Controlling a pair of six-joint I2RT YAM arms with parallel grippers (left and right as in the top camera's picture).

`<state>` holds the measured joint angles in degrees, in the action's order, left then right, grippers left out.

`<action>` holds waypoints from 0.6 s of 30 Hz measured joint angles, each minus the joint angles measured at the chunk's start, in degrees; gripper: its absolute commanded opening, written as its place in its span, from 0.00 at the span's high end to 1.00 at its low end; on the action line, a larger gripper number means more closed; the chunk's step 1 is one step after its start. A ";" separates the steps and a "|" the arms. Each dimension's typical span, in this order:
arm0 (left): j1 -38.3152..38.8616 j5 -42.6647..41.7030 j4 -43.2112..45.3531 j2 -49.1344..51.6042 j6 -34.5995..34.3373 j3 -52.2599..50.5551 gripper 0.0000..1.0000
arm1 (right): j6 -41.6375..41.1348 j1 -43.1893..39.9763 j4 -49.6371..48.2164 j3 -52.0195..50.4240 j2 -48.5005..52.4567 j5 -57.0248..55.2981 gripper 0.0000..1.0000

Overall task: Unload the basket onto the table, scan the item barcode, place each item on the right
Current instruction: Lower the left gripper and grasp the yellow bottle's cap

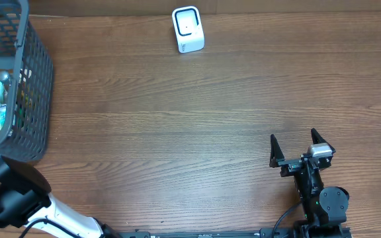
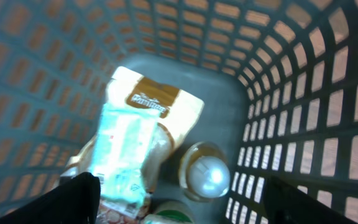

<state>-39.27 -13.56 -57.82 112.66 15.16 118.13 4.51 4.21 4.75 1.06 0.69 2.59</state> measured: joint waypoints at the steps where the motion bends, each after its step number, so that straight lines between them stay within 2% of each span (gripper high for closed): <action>1: 0.00 -0.92 -0.28 0.72 0.52 0.00 0.13 | 0.02 0.00 0.04 0.00 0.00 -0.02 0.00; 13: 0.00 -5.57 -1.31 6.80 4.35 0.00 0.09 | -0.02 0.00 0.04 0.00 0.00 0.00 0.00; 18: 0.00 -6.01 -2.25 9.07 4.74 0.00 0.18 | 0.00 0.00 0.04 0.00 0.00 -0.02 0.00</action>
<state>-39.27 -19.57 -60.07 121.73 19.90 118.13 4.51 4.21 4.80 1.06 0.69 2.57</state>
